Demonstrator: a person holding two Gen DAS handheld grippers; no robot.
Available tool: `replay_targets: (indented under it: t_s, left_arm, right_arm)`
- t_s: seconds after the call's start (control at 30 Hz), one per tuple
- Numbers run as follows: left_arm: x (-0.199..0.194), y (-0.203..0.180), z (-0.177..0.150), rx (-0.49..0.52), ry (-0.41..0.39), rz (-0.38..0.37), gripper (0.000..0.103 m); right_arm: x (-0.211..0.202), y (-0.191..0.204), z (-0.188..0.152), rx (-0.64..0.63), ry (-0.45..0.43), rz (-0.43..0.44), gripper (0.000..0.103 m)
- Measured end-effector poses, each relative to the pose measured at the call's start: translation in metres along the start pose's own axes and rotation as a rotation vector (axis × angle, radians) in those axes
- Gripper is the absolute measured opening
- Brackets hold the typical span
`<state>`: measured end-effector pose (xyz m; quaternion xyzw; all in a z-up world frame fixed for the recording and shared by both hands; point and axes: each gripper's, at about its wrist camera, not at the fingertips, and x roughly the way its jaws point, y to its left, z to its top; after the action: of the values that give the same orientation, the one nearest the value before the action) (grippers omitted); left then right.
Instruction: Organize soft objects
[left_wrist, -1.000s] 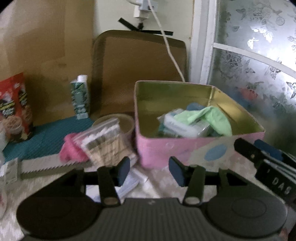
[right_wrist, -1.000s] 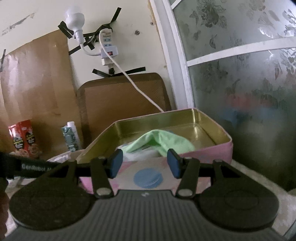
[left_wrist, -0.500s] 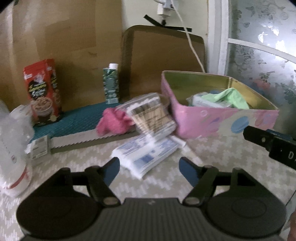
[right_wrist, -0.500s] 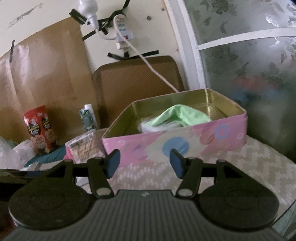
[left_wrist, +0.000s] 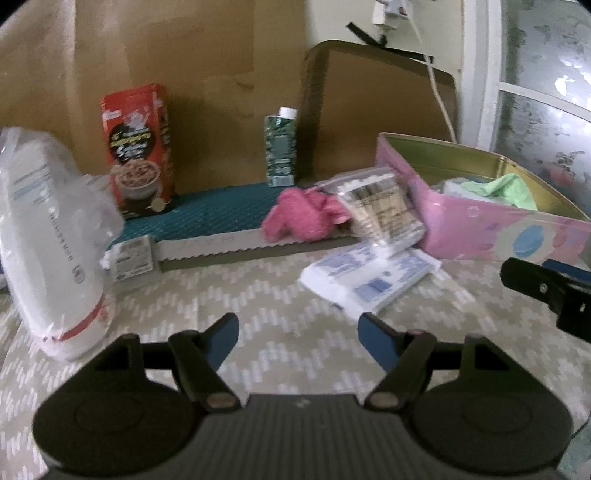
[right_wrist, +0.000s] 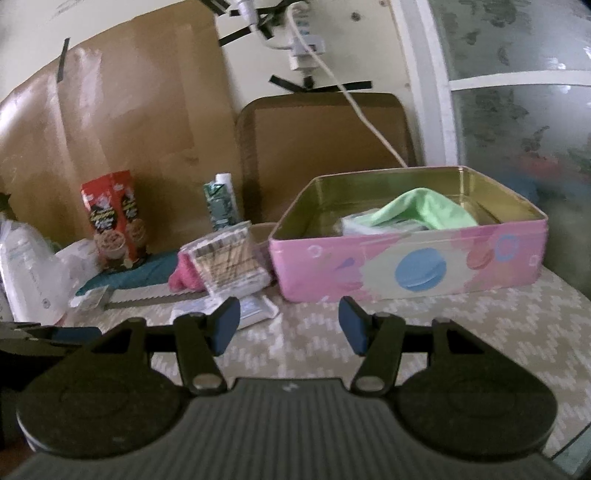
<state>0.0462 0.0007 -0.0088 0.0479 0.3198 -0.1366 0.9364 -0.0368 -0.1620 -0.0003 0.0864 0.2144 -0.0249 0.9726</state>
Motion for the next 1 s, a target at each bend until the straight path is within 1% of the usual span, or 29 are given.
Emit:
replay_targets:
  t_s: [0.17, 0.23, 0.37, 0.63, 0.7, 0.8, 0.87, 0.93, 0.97, 1.0]
  left_arm:
    - [0.004, 0.018, -0.003, -0.021, 0.003, 0.026, 0.074]
    - [0.005, 0.024, -0.005, -0.028, 0.003, 0.036, 0.076]
    - [0.003, 0.038, -0.01, -0.036, -0.011, 0.059, 0.077]
    - [-0.013, 0.082, -0.029, -0.087, -0.053, 0.115, 0.077]
    - [-0.022, 0.094, -0.034, -0.103, -0.082, 0.12, 0.077]
    - [-0.031, 0.107, -0.041, -0.123, -0.122, 0.15, 0.078]
    - [-0.036, 0.115, -0.043, -0.162, -0.15, 0.108, 0.078]
    - [-0.037, 0.119, -0.043, -0.175, -0.16, 0.091, 0.078]
    - [-0.036, 0.119, -0.043, -0.175, -0.156, 0.084, 0.078]
    - [-0.035, 0.119, -0.042, -0.173, -0.153, 0.077, 0.078]
  right_arm:
    - [0.006, 0.013, -0.004, -0.029, 0.02, 0.018, 0.062]
    - [0.009, 0.018, -0.005, -0.04, 0.028, 0.025, 0.062]
    - [0.013, 0.031, -0.009, -0.063, 0.044, 0.042, 0.062]
    - [0.03, 0.065, -0.012, -0.153, 0.078, 0.121, 0.061]
    - [0.041, 0.079, -0.005, -0.182, 0.089, 0.172, 0.061]
    - [0.065, 0.105, 0.011, -0.216, 0.099, 0.275, 0.061]
    - [0.087, 0.126, 0.018, -0.251, 0.126, 0.337, 0.061]
    - [0.115, 0.151, 0.02, -0.307, 0.177, 0.41, 0.06]
    - [0.126, 0.161, 0.018, -0.329, 0.197, 0.433, 0.06]
    - [0.138, 0.17, 0.016, -0.347, 0.22, 0.44, 0.06]
